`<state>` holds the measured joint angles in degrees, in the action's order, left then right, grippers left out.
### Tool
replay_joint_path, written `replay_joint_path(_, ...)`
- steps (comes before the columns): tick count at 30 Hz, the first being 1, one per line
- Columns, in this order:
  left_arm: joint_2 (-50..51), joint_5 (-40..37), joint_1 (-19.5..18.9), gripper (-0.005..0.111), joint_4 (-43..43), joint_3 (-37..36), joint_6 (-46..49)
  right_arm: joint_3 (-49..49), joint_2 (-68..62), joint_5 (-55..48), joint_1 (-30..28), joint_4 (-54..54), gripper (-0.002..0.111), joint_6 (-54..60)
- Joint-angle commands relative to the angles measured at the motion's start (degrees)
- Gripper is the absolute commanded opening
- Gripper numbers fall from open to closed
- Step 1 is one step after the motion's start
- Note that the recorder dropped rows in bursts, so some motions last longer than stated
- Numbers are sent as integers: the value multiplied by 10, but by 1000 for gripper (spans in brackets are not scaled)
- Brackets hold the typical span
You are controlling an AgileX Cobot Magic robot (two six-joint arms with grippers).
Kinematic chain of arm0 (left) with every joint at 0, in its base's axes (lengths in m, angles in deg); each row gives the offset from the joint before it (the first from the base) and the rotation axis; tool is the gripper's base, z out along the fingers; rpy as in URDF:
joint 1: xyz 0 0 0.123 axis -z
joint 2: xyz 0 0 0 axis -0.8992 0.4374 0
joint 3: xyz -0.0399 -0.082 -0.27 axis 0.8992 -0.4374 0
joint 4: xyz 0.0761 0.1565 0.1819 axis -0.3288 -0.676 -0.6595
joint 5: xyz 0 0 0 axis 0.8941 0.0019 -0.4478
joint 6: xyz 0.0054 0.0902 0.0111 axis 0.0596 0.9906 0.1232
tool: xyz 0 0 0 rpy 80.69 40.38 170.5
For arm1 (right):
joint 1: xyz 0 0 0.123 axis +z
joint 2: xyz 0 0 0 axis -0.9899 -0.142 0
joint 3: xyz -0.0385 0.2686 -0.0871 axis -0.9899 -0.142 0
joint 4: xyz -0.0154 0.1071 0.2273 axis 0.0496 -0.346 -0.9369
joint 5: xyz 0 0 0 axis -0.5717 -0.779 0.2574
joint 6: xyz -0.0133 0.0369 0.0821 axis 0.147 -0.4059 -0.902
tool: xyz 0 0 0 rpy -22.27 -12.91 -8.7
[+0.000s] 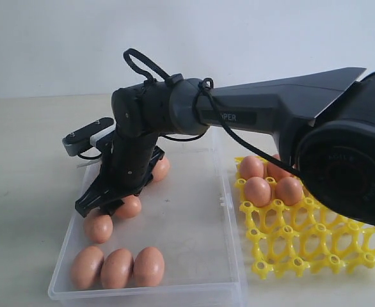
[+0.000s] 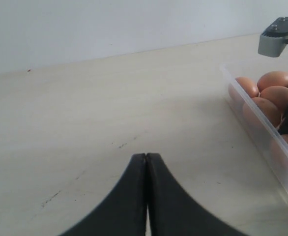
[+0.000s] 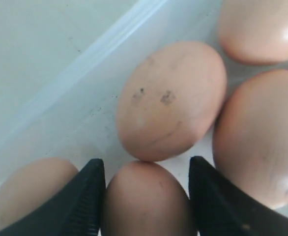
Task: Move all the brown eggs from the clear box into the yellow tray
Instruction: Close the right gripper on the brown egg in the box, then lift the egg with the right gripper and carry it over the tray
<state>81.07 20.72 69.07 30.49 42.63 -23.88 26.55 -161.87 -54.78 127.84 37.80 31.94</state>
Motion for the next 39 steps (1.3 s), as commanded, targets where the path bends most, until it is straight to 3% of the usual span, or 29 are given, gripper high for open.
replay_joint_path(1,0,8,2,0,1,2,-2,-3,1,-4,0,2,0,18)
replay_joint_path(9,0,8,2,0,1,2,-2,-50,69,58,0,12,0,27)
replay_joint_path(16,0,8,2,0,1,2,-2,-281,218,280,-2,0,0,27)
replay_joint_path(21,0,8,2,0,1,2,-2,-486,364,473,-31,-86,0,47)
replay_joint_path(25,0,8,2,0,1,2,-2,-631,475,601,-74,-160,0,87)
replay_joint_path(28,0,8,2,0,1,2,-2,-707,529,628,-126,-175,0,88)
replay_joint_path(39,0,8,2,0,1,2,-2,-780,555,619,-293,-116,0,-38)
